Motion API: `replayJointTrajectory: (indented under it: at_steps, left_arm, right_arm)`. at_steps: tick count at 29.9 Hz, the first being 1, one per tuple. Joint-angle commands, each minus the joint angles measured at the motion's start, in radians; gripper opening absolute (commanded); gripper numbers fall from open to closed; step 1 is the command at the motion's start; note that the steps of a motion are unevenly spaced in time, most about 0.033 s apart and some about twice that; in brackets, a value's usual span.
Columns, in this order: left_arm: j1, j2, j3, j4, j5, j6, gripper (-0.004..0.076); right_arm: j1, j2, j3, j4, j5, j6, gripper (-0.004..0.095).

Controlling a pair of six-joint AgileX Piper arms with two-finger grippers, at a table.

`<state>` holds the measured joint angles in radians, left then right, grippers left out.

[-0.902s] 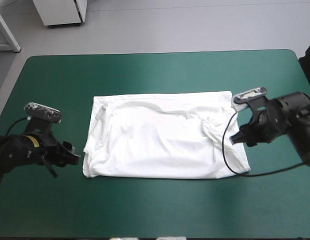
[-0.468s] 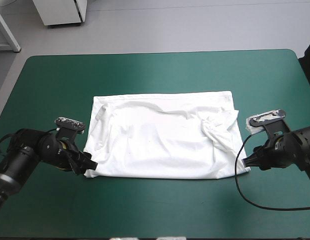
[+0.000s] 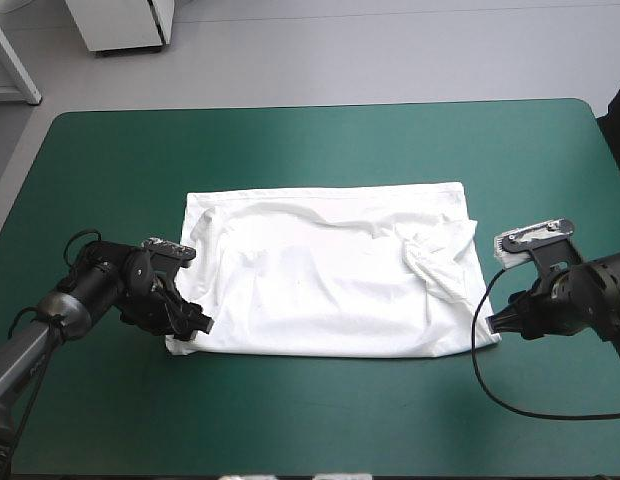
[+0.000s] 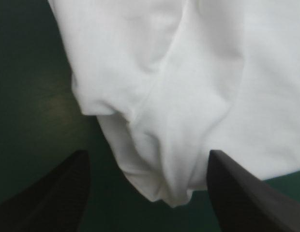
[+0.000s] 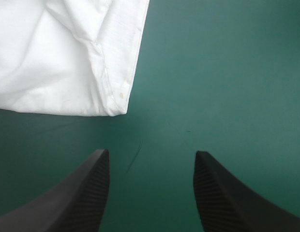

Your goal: Fold the cloth

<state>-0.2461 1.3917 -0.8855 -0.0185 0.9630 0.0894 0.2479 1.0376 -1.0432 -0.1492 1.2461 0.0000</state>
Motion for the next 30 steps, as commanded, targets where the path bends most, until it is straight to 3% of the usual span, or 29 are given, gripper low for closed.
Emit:
replayJointTrajectory:
  at_steps: [1, 19, 21, 27, 30]
  left_arm:
    - [-0.003, -0.024, 0.006, -0.008, -0.028, 0.0, 0.0502]
    - [0.027, 0.083, 0.1, -0.157, -0.103, 0.08, 0.0478]
    - [0.027, 0.083, 0.1, -0.171, -0.111, 0.088, 0.0398]
    - [0.025, 0.083, 0.1, -0.206, -0.106, 0.122, -0.0007]
    - [0.025, 0.083, 0.1, -0.212, -0.098, 0.142, -0.0009]
  right_arm:
    - [-0.004, -0.018, -0.023, -0.023, 0.003, 0.0, 0.0509]
    - [-0.002, -0.018, 0.013, -0.053, 0.003, 0.0, 0.0498]
    - [-0.002, -0.016, 0.031, -0.045, 0.001, 0.0, 0.0498]
    - [-0.002, 0.037, 0.104, -0.033, -0.072, -0.006, 0.0498]
    - [-0.002, 0.08, 0.111, 0.006, -0.169, 0.0, 0.0498]
